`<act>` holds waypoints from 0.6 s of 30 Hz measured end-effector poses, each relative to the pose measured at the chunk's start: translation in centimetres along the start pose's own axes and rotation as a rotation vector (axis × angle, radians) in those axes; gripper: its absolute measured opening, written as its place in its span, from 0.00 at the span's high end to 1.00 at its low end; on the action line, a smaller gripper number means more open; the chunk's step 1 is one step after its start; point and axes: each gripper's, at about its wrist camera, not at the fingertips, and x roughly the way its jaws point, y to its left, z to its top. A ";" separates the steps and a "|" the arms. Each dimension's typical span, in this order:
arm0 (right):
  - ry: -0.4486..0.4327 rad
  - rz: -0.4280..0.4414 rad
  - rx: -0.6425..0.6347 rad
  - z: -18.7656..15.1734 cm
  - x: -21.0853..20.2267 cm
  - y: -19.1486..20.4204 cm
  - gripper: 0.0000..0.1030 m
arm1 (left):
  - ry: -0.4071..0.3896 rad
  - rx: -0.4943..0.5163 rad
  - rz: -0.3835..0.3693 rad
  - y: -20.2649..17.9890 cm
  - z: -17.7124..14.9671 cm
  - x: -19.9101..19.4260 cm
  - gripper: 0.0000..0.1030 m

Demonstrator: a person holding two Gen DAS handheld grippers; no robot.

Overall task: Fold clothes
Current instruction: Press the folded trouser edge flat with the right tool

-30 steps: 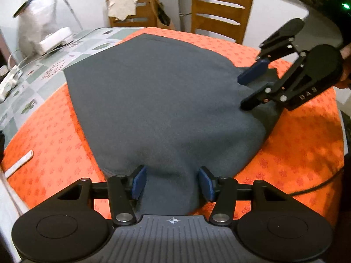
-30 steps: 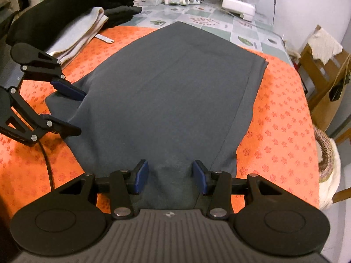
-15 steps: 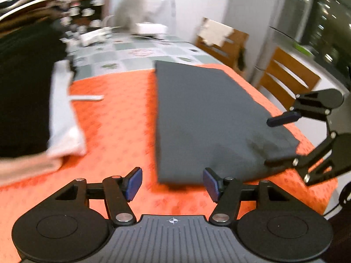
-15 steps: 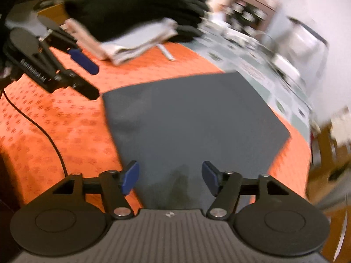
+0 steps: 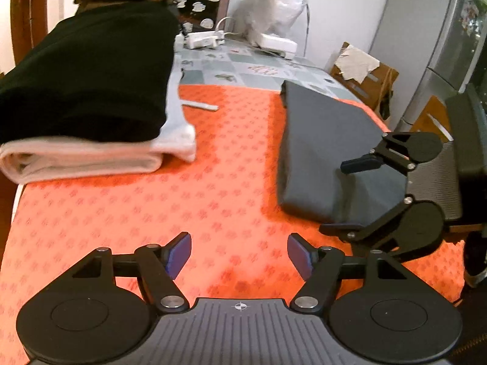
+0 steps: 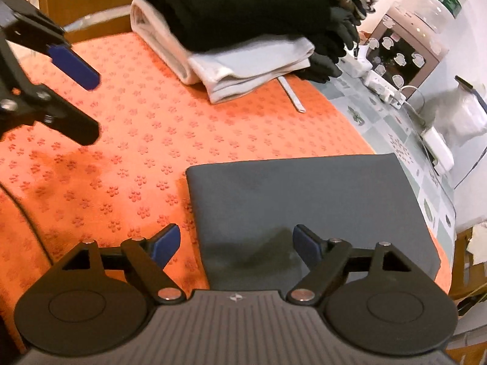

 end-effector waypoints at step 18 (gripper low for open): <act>-0.045 -0.293 -0.202 -1.0 2.1 3.4 0.26 | -0.003 0.007 -0.010 -0.7 -0.4 -0.2 0.29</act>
